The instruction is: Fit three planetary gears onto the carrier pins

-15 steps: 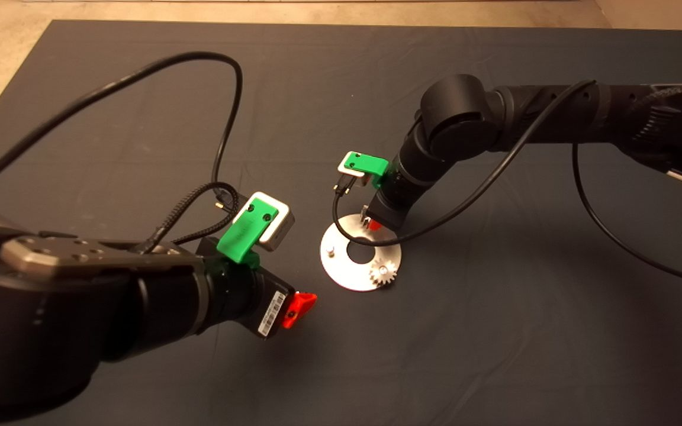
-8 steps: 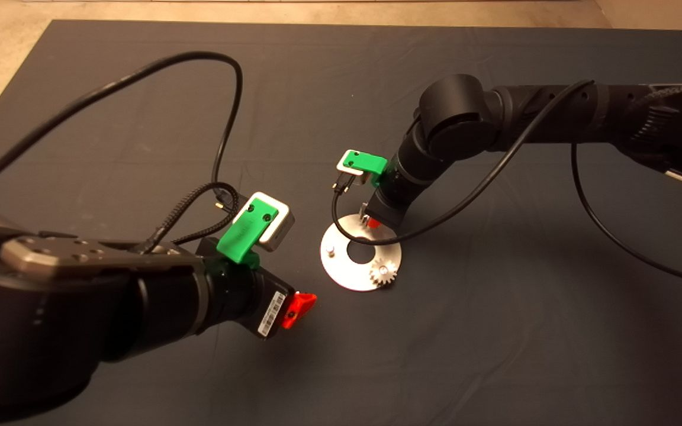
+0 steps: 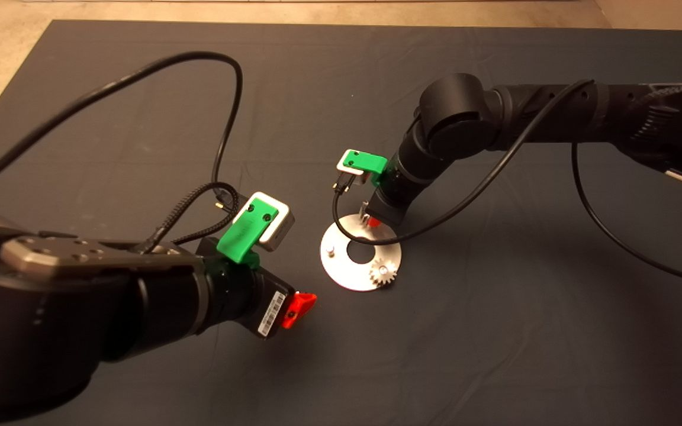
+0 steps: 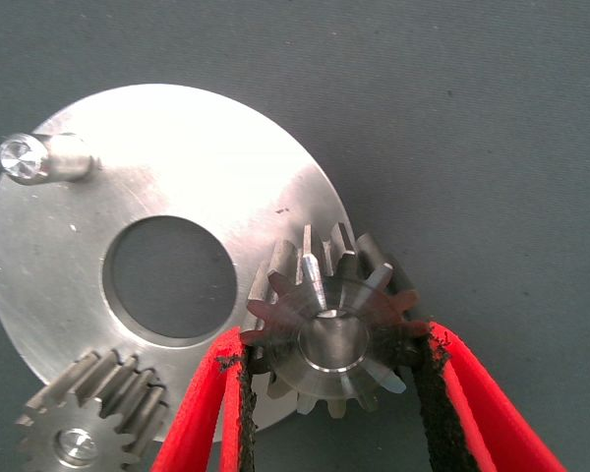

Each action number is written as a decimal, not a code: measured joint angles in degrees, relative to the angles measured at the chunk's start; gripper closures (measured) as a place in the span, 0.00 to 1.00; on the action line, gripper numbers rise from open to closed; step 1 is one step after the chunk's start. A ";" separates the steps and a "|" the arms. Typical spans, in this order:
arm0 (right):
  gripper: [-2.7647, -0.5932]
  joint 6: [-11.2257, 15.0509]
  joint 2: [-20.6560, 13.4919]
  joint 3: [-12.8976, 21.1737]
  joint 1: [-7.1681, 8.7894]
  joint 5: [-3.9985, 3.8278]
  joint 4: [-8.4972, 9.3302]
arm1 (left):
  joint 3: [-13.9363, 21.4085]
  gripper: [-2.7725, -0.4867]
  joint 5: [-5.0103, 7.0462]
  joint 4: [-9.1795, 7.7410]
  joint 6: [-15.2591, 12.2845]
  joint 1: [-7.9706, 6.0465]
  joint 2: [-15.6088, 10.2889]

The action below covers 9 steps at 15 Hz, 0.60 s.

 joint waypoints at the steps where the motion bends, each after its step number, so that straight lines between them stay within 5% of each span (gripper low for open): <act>1: 0.87 -0.10 0.00 0.04 0.00 -0.23 -0.19 | 0.00 0.11 0.00 0.00 0.00 0.00 -0.02; 9: 0.87 -0.21 -0.15 0.28 0.00 -0.67 -0.54 | 0.00 0.11 0.00 0.00 0.00 -0.02 -0.63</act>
